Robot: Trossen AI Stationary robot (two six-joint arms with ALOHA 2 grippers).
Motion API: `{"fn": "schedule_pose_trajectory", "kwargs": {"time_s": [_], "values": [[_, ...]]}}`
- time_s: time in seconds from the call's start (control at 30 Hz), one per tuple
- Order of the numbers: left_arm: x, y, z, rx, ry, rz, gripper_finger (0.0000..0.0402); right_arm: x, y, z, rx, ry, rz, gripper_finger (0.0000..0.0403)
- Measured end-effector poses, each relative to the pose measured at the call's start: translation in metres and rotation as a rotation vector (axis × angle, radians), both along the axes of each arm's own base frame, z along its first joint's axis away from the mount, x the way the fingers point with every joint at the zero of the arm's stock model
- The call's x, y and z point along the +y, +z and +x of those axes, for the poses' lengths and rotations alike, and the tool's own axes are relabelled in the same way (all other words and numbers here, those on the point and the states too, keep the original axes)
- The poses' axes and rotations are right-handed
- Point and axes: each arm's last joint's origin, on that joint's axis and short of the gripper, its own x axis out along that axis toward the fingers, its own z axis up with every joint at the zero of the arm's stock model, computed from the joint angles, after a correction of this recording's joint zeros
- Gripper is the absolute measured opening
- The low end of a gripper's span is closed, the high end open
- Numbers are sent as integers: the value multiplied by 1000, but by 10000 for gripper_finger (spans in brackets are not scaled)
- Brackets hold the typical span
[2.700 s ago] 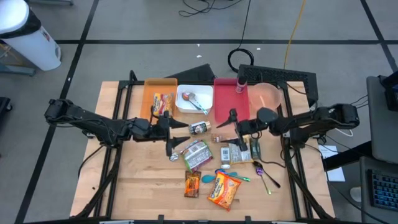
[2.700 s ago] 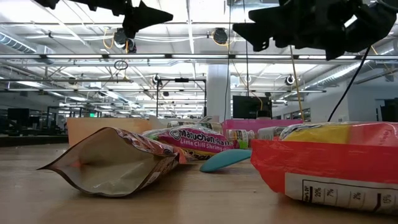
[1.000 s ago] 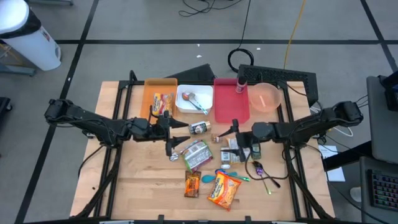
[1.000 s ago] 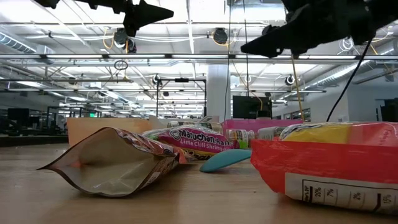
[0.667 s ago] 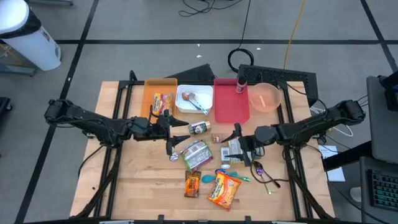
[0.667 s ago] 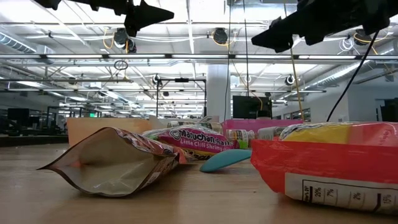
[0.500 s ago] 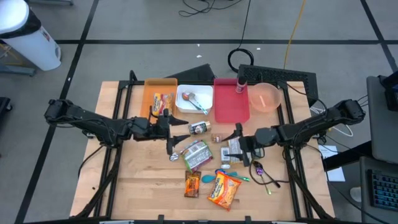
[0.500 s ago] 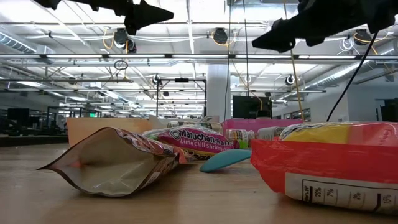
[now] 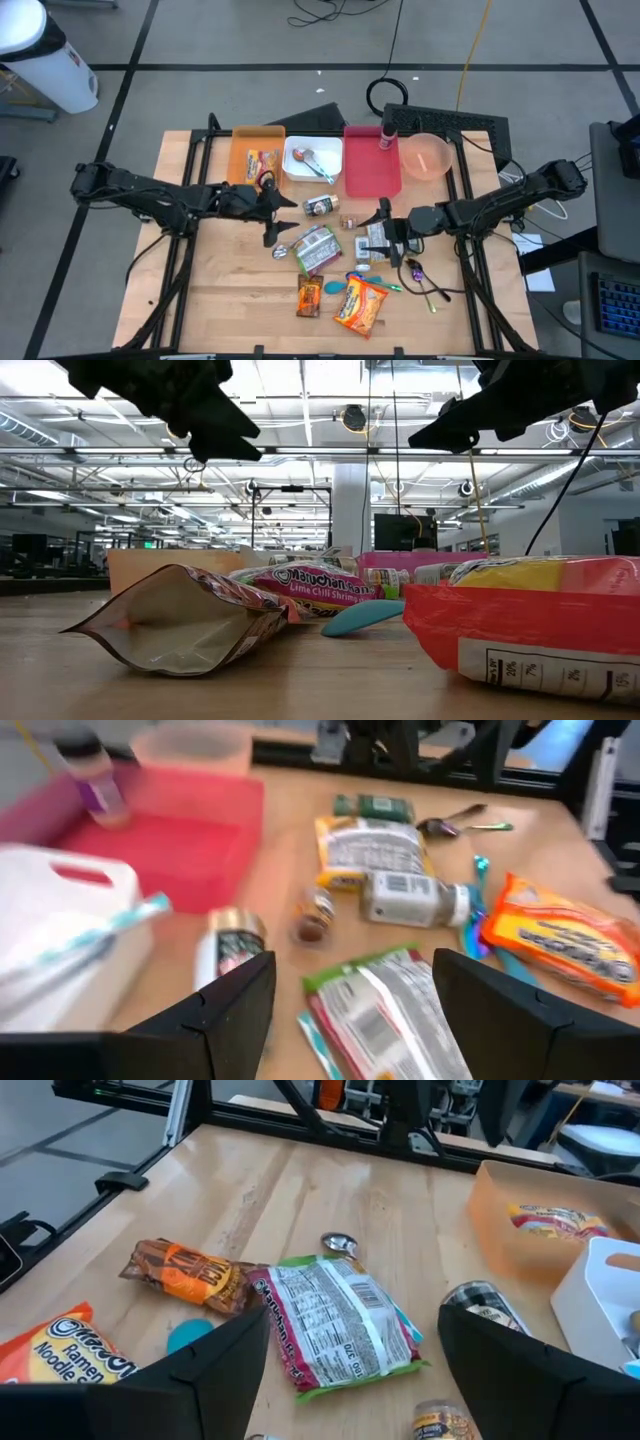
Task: Pick & Place Food Item
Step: Put the blue patterned spoon into the white bin
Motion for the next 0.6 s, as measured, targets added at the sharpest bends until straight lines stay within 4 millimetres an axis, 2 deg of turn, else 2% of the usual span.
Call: {"fn": "schedule_pose_trajectory", "kwargs": {"time_s": [0.2, 0.4, 0.6], "values": [[2, -10, -5, 118, -5, -140, 273, 0, 1, 0, -16, 1, 3, 281], [-12, -27, -18, 334, 18, -329, 273, 0, 1, 0, -9, 7, -6, 281], [-27, -46, -29, 368, 95, -306, 273, 0, 1, 0, -20, 21, -48, 281]]}}
